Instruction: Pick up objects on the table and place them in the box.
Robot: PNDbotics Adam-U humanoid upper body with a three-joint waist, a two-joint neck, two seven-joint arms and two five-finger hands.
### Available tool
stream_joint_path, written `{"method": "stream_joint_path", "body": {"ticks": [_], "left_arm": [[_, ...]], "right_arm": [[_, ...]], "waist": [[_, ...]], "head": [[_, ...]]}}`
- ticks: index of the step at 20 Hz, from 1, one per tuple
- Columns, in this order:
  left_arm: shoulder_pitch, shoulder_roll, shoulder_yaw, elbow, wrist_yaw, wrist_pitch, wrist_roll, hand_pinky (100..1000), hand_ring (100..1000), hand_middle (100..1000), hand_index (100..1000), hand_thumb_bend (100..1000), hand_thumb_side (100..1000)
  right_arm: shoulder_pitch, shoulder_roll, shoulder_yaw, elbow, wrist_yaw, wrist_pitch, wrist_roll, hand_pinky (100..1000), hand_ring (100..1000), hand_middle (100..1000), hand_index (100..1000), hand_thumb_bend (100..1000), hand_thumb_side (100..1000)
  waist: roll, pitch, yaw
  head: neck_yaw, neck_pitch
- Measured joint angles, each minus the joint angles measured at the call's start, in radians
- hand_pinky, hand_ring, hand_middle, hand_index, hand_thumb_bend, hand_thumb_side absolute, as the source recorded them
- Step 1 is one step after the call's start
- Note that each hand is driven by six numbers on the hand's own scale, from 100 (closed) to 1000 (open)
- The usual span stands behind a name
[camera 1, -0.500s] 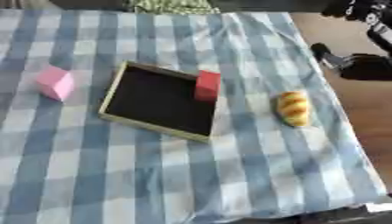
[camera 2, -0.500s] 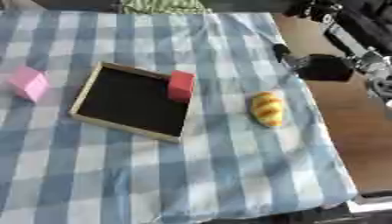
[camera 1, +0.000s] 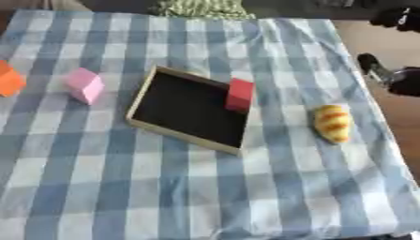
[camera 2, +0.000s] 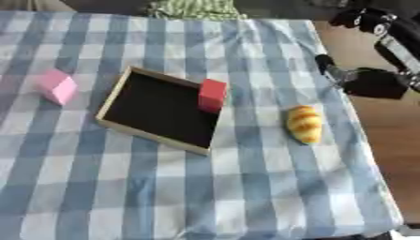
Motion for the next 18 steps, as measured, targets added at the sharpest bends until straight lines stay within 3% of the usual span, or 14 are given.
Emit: {"method": "stream_joint_path", "body": {"ticks": [18], "left_arm": [[0.010, -0.008, 0.000, 0.000, 0.000, 0.004, 0.004, 878, 853, 835, 933, 457, 614]], "right_arm": [[0.044, 0.016, 0.000, 0.000, 0.016, -0.007, 0.029, 870, 873, 879, 880, 243, 600]], "waist": [[0.000, -0.003, -0.004]], "head": [[0.010, 0.000]]}}
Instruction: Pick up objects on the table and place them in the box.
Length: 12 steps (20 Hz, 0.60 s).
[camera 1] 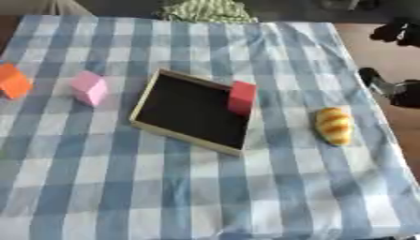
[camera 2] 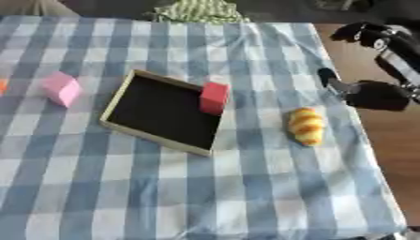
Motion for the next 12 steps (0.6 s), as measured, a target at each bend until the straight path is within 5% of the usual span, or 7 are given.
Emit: {"method": "stream_joint_path", "body": {"ticks": [7, 12], "left_arm": [[0.000, -0.001, 0.000, 0.000, 0.000, 0.001, 0.000, 877, 852, 834, 932, 455, 617], [0.000, -0.001, 0.000, 0.000, 0.000, 0.001, -0.001, 877, 852, 833, 932, 452, 620]], "right_arm": [[0.020, 0.009, 0.008, 0.000, 0.011, -0.005, 0.038, 870, 875, 857, 874, 267, 562], [0.032, 0.016, 0.024, 0.000, 0.031, -0.008, 0.078, 869, 875, 827, 846, 375, 337]], "waist": [[0.000, 0.000, 0.001], [0.000, 0.000, 0.005]], "head": [[0.022, 0.000], [0.021, 0.000]]}}
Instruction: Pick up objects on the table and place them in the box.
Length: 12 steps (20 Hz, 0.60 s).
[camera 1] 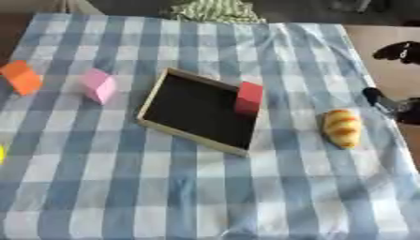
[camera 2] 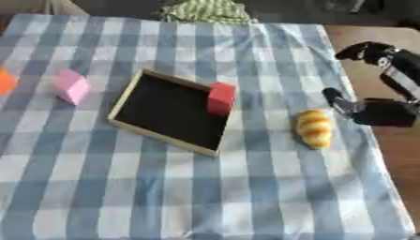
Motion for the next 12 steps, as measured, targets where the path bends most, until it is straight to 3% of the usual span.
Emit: {"method": "stream_joint_path", "body": {"ticks": [4, 12], "left_arm": [[-0.001, -0.001, -0.001, 0.000, 0.000, 0.003, -0.003, 877, 852, 833, 932, 448, 622], [-0.002, -0.008, -0.002, 0.000, 0.000, 0.002, -0.006, 877, 852, 833, 932, 444, 627]], "right_arm": [[0.004, 0.000, 0.016, 0.000, 0.012, 0.004, 0.033, 868, 875, 822, 842, 421, 287], [0.004, 0.001, 0.038, 0.000, 0.019, 0.039, 0.053, 869, 880, 824, 853, 437, 278]], "waist": [[0.000, 0.000, 0.003], [0.000, 0.001, 0.007]], "head": [[-0.006, 0.000], [-0.039, 0.000]]}}
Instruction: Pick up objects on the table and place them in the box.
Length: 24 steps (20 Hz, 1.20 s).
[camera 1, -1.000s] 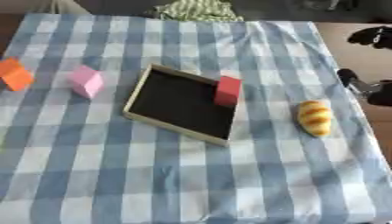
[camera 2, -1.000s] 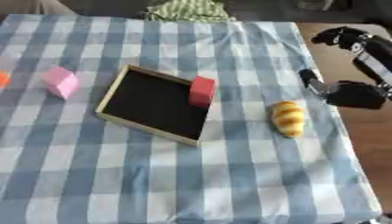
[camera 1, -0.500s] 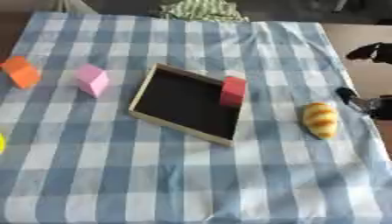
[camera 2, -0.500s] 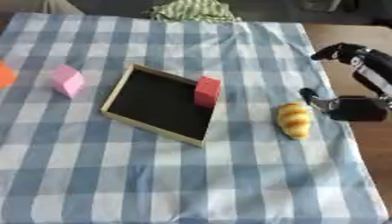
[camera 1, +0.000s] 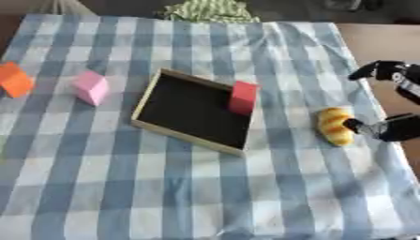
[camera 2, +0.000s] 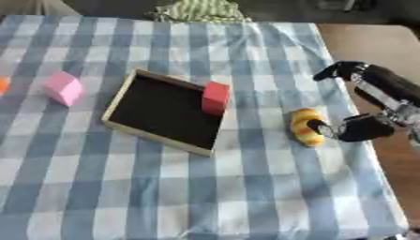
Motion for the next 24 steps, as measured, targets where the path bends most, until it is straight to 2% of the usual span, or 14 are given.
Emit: {"method": "stream_joint_path", "body": {"ticks": [6, 21, 23, 24], "left_arm": [[-0.001, -0.001, -0.005, 0.000, 0.000, -0.001, -0.002, 878, 852, 834, 931, 441, 631], [-0.001, -0.009, -0.007, 0.000, -0.001, -0.001, -0.006, 878, 853, 834, 931, 430, 643], [-0.001, -0.010, -0.010, 0.000, -0.001, 0.000, -0.007, 878, 853, 834, 931, 428, 644], [-0.001, -0.012, -0.011, 0.000, -0.001, 0.000, -0.008, 878, 853, 834, 931, 427, 644]], "right_arm": [[-0.001, 0.003, 0.013, 0.000, 0.015, 0.019, 0.009, 870, 882, 826, 862, 433, 287], [-0.014, 0.019, 0.036, 0.000, 0.089, 0.089, 0.045, 870, 885, 830, 865, 456, 265], [-0.014, 0.025, 0.036, 0.000, 0.098, 0.102, 0.052, 870, 884, 828, 865, 430, 319], [-0.014, 0.026, 0.036, 0.001, 0.102, 0.107, 0.053, 870, 883, 827, 865, 432, 319]], "waist": [[0.000, 0.001, 0.002], [0.000, 0.029, 0.005], [0.000, 0.030, 0.005], [0.000, 0.030, 0.006]], "head": [[0.008, 0.000], [0.011, 0.000], [0.010, 0.000], [0.009, 0.000]]}}
